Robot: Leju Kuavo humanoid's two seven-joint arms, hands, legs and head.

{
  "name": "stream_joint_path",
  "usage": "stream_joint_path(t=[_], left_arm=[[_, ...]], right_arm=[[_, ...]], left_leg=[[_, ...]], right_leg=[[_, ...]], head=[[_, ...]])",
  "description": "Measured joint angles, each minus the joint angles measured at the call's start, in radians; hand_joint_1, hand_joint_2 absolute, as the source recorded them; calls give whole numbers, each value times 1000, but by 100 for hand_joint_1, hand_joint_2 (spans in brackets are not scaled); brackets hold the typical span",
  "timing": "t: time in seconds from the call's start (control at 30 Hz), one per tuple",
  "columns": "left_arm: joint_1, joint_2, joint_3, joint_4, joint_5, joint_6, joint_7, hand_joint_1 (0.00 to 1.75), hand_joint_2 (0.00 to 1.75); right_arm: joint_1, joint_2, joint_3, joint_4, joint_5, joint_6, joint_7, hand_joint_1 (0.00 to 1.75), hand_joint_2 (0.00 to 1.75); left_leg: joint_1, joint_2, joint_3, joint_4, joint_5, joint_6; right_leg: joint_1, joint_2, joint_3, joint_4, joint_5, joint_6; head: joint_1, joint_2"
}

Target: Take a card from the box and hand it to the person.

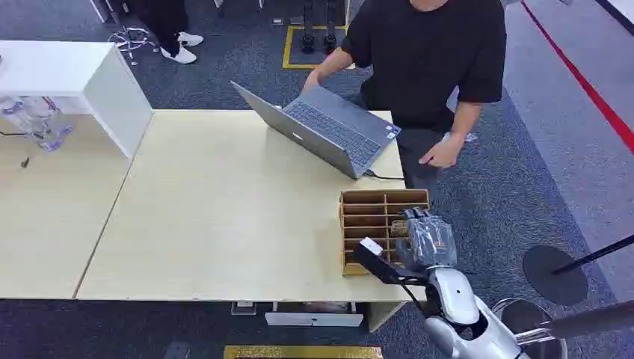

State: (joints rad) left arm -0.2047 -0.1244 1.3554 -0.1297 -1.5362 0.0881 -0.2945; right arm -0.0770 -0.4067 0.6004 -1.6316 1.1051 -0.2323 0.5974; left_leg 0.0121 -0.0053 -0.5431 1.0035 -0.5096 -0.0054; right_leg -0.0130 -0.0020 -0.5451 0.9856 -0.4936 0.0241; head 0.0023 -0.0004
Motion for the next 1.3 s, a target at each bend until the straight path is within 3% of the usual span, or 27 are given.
stream_joint_path(t=[0.57,0.67,0.83,1.07,1.13,1.23,1.3], left_arm=[[0,0,0,0,0,4,0,0,0],[0,0,0,0,0,4,1,0,0],[0,0,0,0,0,3,2,0,0],[0,0,0,0,0,3,2,0,0],[0,0,0,0,0,3,2,0,0],[0,0,0,0,0,4,2,0,0],[0,0,0,0,0,4,2,0,0]], right_arm=[[0,5,14,6,0,2,2,77,175],[0,5,14,7,0,2,2,86,175],[0,5,14,7,-1,8,8,80,175],[0,5,14,7,-5,5,10,94,175],[0,5,14,7,-6,5,10,106,175],[0,5,14,7,-9,4,10,94,175],[-1,5,14,7,-9,2,10,98,175]], left_leg=[[0,0,0,0,0,0],[0,0,0,0,0,0],[0,0,0,0,0,0],[0,0,0,0,0,0],[0,0,0,0,0,0],[0,0,0,0,0,0],[0,0,0,0,0,0]], right_leg=[[0,0,0,0,0,0],[0,0,0,0,0,0],[0,0,0,0,0,0],[0,0,0,0,0,0],[0,0,0,0,0,0],[0,0,0,0,0,0],[0,0,0,0,0,0]], head=[[0,0],[0,0],[0,0],[0,0],[0,0],[0,0],[0,0]])
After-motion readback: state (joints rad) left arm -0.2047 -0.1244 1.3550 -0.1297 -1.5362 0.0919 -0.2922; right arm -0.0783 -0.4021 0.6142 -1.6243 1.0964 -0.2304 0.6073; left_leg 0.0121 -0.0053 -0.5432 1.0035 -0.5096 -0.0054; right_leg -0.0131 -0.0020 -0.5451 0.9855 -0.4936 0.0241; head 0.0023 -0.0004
